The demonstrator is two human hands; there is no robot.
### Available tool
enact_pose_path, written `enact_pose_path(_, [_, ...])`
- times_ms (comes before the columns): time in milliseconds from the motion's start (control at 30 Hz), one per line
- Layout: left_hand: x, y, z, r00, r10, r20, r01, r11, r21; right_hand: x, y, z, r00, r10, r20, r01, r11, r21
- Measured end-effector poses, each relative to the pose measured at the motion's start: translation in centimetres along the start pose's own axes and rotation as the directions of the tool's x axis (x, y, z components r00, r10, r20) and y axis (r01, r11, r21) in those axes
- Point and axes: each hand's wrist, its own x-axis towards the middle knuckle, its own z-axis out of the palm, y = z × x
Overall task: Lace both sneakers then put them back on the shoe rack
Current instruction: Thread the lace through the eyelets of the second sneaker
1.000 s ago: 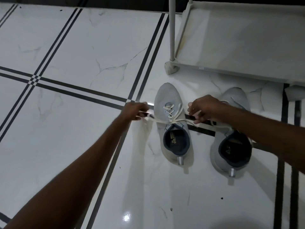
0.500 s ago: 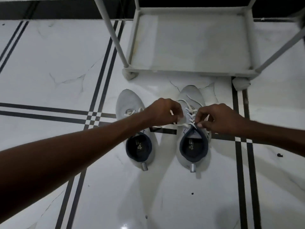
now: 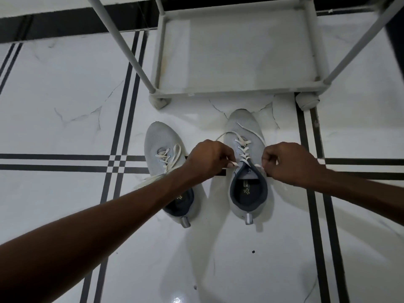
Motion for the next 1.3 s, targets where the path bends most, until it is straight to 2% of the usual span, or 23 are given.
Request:
enact_pose_path(67, [0.1,-0.2,-0.3,1.000,0.009,0.014,-0.010,1.000,0.014,-0.2,0.1,0.5,1.000,-0.026,-0.004,0.026,1.000,0.012])
enact_pose_path(167, [0.2,-0.2,-0.4,0.999,0.022,0.039,-0.022,1.000,-0.004,-0.1,0.1,0.8,0.997,0.016,0.072,-0.025,0.993,0.117])
enact_pose_path(300, [0.3,-0.5,-0.6,0.995,0.055,0.086,-0.057,0.998,0.026,0.3,0.1,0.2,0.990,0.016,0.142,-0.027,0.997,0.077])
enact_pose_path(400, [0.5,-0.5,-0.9,0.991,0.068,0.117,-0.078,0.993,0.087,0.6,0.2,-0.1,0.994,-0.055,0.099,0.058,0.998,-0.020])
enact_pose_path(533, [-0.7,-1.5,0.0,0.995,0.047,0.093,-0.070,0.961,0.268,0.9,1.7,0.7,0.997,-0.079,0.021,0.081,0.994,-0.067])
enact_pose_path(667, [-1.3,-2.1,0.6,0.994,-0.006,0.107,-0.033,0.931,0.363,0.8,2.4,1.6,0.990,-0.138,0.015,0.139,0.982,-0.125])
enact_pose_path(733, [-1.2,-2.8,0.0,0.998,0.036,0.049,-0.053,0.919,0.392,0.8,2.9,1.1,0.991,-0.134,0.002,0.134,0.986,-0.096])
enact_pose_path(800, [-1.4,-3.5,-0.7,0.979,0.164,-0.120,-0.097,0.896,0.433,0.6,3.5,0.0,0.999,-0.035,-0.034,0.036,0.999,0.020])
enact_pose_path(833, [-1.6,-3.7,-1.0,0.953,0.177,-0.246,-0.065,0.913,0.404,0.3,3.5,-0.5,0.996,0.013,-0.093,-0.007,0.998,0.065])
enact_pose_path(867, [-1.9,-3.5,-1.2,0.929,0.119,-0.351,0.008,0.941,0.340,0.0,3.4,-0.7,0.985,0.064,-0.160,-0.054,0.996,0.070])
enact_pose_path(900, [-2.1,-3.0,-1.2,0.922,0.001,-0.388,0.116,0.953,0.279,-0.2,3.2,-0.7,0.971,0.100,-0.215,-0.091,0.994,0.052])
enact_pose_path(933, [-2.0,-2.4,-0.9,0.930,-0.163,-0.330,0.246,0.942,0.228,-0.3,2.8,-0.6,0.968,0.145,-0.205,-0.139,0.989,0.040])
enact_pose_path(967, [-1.9,-1.7,-0.6,0.921,-0.333,-0.200,0.363,0.922,0.133,-0.4,2.3,-0.6,0.970,0.217,-0.111,-0.208,0.974,0.084])
enact_pose_path(1000, [-1.6,-1.1,0.0,0.880,-0.473,-0.036,0.471,0.880,-0.063,-0.5,1.8,-0.3,0.948,0.313,0.060,-0.318,0.923,0.216])
enact_pose_path(1033, [-1.2,-0.7,0.6,0.826,-0.551,0.123,0.558,0.764,-0.324,-0.5,1.2,-0.1,0.890,0.378,0.255,-0.451,0.814,0.367])
enact_pose_path(1067, [-0.8,-0.3,1.1,0.778,-0.587,0.224,0.601,0.592,-0.537,-0.4,0.6,0.0,0.821,0.412,0.395,-0.567,0.672,0.478])
enact_pose_path(1100, [-0.4,0.0,1.4,0.757,-0.599,0.263,0.592,0.456,-0.665,-0.2,0.2,0.0,0.782,0.423,0.457,-0.623,0.547,0.559])
enact_pose_path(1133, [0.1,0.2,1.4,0.759,-0.600,0.254,0.558,0.396,-0.730,0.3,0.0,-0.1,0.778,0.437,0.451,-0.624,0.455,0.636])
enact_pose_path(1233, [1.3,0.3,0.5,0.803,-0.568,0.180,0.445,0.372,-0.814,1.9,0.0,-1.4,0.832,0.448,0.327,-0.492,0.325,0.807])
enact_pose_path(1300, [1.9,0.4,-0.1,0.814,-0.557,0.167,0.430,0.383,-0.817,2.6,-0.5,-2.6,0.852,0.385,0.354,-0.466,0.251,0.848])
